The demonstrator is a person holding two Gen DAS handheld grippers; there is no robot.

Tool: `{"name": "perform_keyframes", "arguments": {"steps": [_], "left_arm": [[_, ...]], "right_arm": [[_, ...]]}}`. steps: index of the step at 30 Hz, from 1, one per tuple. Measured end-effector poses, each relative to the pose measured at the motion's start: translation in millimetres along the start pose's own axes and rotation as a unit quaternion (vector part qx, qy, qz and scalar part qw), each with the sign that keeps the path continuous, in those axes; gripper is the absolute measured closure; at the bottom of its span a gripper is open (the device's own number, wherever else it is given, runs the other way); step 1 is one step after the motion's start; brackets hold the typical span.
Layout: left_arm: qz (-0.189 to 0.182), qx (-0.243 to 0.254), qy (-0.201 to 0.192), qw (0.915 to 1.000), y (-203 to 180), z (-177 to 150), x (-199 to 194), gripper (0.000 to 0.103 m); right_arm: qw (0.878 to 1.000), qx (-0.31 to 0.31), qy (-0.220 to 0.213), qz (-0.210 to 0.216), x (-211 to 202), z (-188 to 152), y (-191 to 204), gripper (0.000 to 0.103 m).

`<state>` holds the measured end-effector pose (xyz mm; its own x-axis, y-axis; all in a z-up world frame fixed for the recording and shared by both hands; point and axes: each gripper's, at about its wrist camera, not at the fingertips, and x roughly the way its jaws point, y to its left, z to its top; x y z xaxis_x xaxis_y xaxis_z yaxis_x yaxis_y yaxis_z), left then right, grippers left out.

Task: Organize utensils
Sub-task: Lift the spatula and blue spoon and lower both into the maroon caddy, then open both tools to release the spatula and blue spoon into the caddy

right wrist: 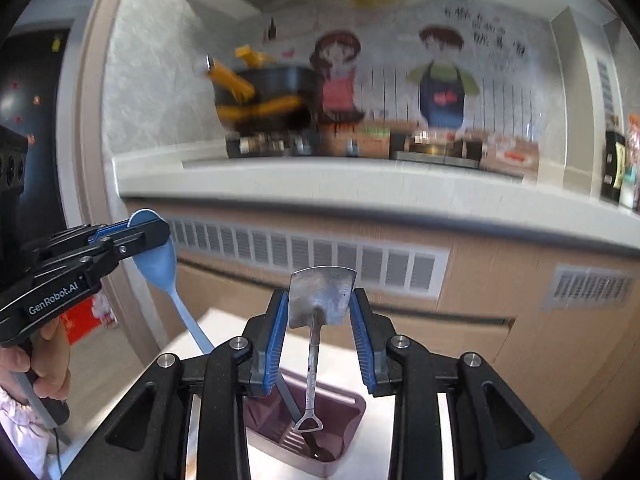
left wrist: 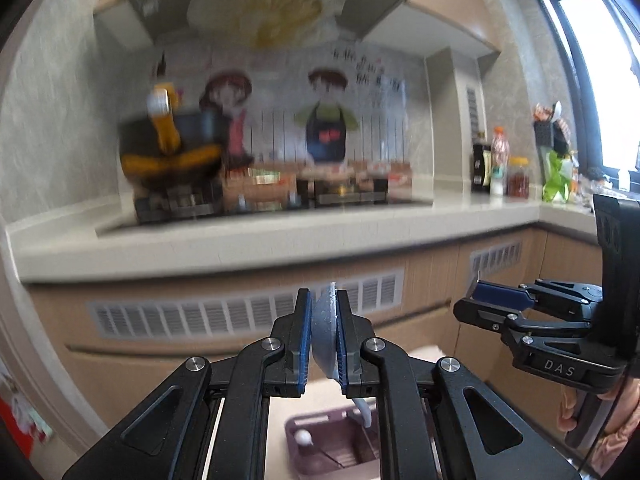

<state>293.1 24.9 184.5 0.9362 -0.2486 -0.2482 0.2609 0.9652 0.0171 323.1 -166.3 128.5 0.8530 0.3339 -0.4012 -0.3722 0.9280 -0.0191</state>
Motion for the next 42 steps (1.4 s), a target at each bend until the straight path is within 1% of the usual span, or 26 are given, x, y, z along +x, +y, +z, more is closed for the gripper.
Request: {"name": "perform_keyframes", "arguments": {"steps": [4, 7, 11, 15, 16, 18, 19, 20, 21, 22, 23, 24, 25, 26, 27, 28, 30, 32, 34, 36, 39, 40, 42], "left_arm": [[-0.004, -0.018, 0.05, 0.9986, 8, -39, 44, 0.092], [-0.013, -0.035, 0.09, 0.9952, 12, -67, 73, 0.092], [-0.023, -0.036, 0.123, 0.9915, 6, -96, 90, 0.092], [-0.033, -0.038, 0.15, 0.9874, 1, -115, 101, 0.092], [-0.036, -0.04, 0.156, 0.9862, 1, -119, 102, 0.09], [-0.039, -0.047, 0.164, 0.9845, 0, -124, 103, 0.09], [-0.039, -0.048, 0.166, 0.9842, 0, -124, 101, 0.09], [-0.039, -0.051, 0.164, 0.9843, 0, -124, 98, 0.09], [-0.039, -0.054, 0.162, 0.9846, 2, -124, 92, 0.09], [-0.039, -0.058, 0.159, 0.9848, 4, -123, 87, 0.088], [-0.037, -0.061, 0.157, 0.985, 7, -122, 81, 0.087], [-0.034, -0.063, 0.156, 0.9851, 8, -122, 74, 0.081], [-0.033, -0.064, 0.155, 0.9853, 11, -122, 69, 0.07], [-0.027, -0.063, 0.153, 0.9858, 11, -123, 60, 0.063], [-0.022, -0.062, 0.153, 0.986, 12, -124, 54, 0.05], [-0.012, -0.057, 0.154, 0.9864, 12, -128, 46, 0.044], [-0.003, -0.049, 0.16, 0.9859, 11, -134, 36, 0.044], [0.004, -0.044, 0.175, 0.9837, 9, -145, 24, 0.041], [0.01, -0.041, 0.189, 0.9811, 7, -158, 15, 0.034], [0.019, -0.041, 0.21, 0.9766, 6, -177, 4, 0.031], [0.023, -0.048, 0.237, 0.9702, 5, -200, -9, 0.031], [0.026, -0.049, 0.244, 0.9683, 4, -208, -14, 0.031], [0.04, -0.051, 0.253, 0.9653, 5, -223, -27, 0.031]], "right_arm": [[0.999, 0.003, 0.037, 0.004, 32, -27, -3, 0.074], [0.998, 0.007, 0.067, 0.011, 50, -48, -3, 0.074], [0.995, 0.009, 0.097, 0.017, 68, -71, -4, 0.074], [0.993, 0.011, 0.112, 0.018, 76, -82, -3, 0.074], [0.993, 0.013, 0.115, 0.017, 76, -84, -3, 0.073], [0.993, 0.016, 0.116, 0.018, 74, -88, -4, 0.067], [0.993, 0.018, 0.114, 0.019, 71, -88, -5, 0.055], [0.994, 0.019, 0.108, 0.016, 66, -89, -6, 0.039], [0.994, 0.02, 0.103, 0.009, 60, -89, -7, 0.032], [0.995, 0.02, 0.095, 0.002, 54, -90, -8, 0.022], [0.996, 0.02, 0.086, -0.008, 45, -91, -9, 0.018], [0.996, 0.017, 0.082, -0.016, 39, -91, -9, 0.016], [0.996, 0.013, 0.082, -0.026, 32, -93, -9, 0.013], [0.996, 0.009, 0.084, -0.034, 27, -94, -9, 0.011], [0.995, 0.003, 0.086, -0.042, 21, -97, -8, 0.01], [0.995, -0.004, 0.089, -0.049, 15, -100, -8, 0.008], [0.993, -0.025, 0.093, -0.065, 4, -109, -5, 0.001], [0.991, -0.048, 0.097, -0.078, -8, -121, 0, 0.0], [0.988, -0.067, 0.109, -0.087, -18, -136, 5, 0.0], [0.984, -0.082, 0.13, -0.095, -24, -150, 9, 0.0], [0.973, -0.106, 0.166, -0.119, -33, -175, 16, 0.0], [0.971, -0.108, 0.178, -0.118, -36, -184, 18, 0.0], [0.97, -0.089, 0.203, -0.104, -41, -199, 15, 0.0]]}}
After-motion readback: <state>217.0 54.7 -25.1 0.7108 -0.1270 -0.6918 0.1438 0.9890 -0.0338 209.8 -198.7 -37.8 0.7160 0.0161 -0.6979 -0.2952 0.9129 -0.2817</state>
